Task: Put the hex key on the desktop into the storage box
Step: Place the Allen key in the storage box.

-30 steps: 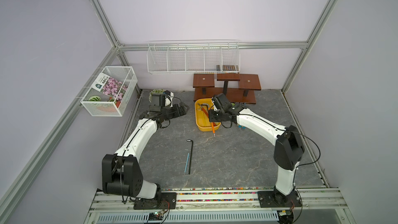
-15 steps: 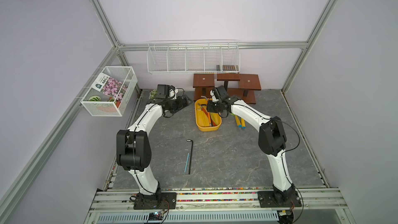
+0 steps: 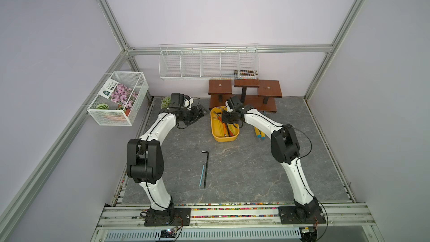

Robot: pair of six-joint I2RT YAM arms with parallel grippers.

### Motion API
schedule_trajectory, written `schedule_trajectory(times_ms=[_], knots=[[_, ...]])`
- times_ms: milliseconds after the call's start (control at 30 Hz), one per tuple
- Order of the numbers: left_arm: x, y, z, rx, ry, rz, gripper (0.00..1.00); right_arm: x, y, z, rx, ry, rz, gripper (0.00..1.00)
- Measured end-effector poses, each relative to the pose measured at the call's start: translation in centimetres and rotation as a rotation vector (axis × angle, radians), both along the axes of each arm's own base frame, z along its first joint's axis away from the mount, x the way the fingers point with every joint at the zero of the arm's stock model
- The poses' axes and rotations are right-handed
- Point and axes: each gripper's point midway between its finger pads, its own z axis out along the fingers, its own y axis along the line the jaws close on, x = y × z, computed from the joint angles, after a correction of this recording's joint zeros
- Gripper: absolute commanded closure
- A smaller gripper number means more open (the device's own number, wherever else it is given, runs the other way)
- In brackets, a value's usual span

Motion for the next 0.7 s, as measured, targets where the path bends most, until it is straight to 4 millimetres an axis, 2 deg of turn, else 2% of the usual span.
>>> schedule_trajectory(times_ms=[67,167,333,433,567,700], knots=[[-0.1,-0.1,0.1,-0.004,0.001,-0.004,0.02,0.1,-0.1,0.1,0.001,0.0,-0.006,0.65],[-0.1,-0.1,0.1,-0.004,0.001,-0.005,0.02,0.2,0.0,0.3,0.004,-0.005,-0.008,0.61],[-0.1,-0.1,0.1,-0.004,0.0,-0.004,0.02,0.0,-0.1,0.6,0.001,-0.004,-0.005,0.57],[-0.1,0.0,0.4,-0.003,-0.007,-0.003,0.02,-0.8,-0.6,1.7,-0.005,-0.009,0.0,0.55],[-0.5,0.3,1.5,0.006,-0.041,0.006,0.02,-3.2,-1.8,5.5,-0.009,-0.051,0.004,0.53],[-1.3,0.6,3.3,0.006,-0.084,0.014,0.02,-7.2,-2.1,10.0,0.004,-0.126,0.03,0.5]])
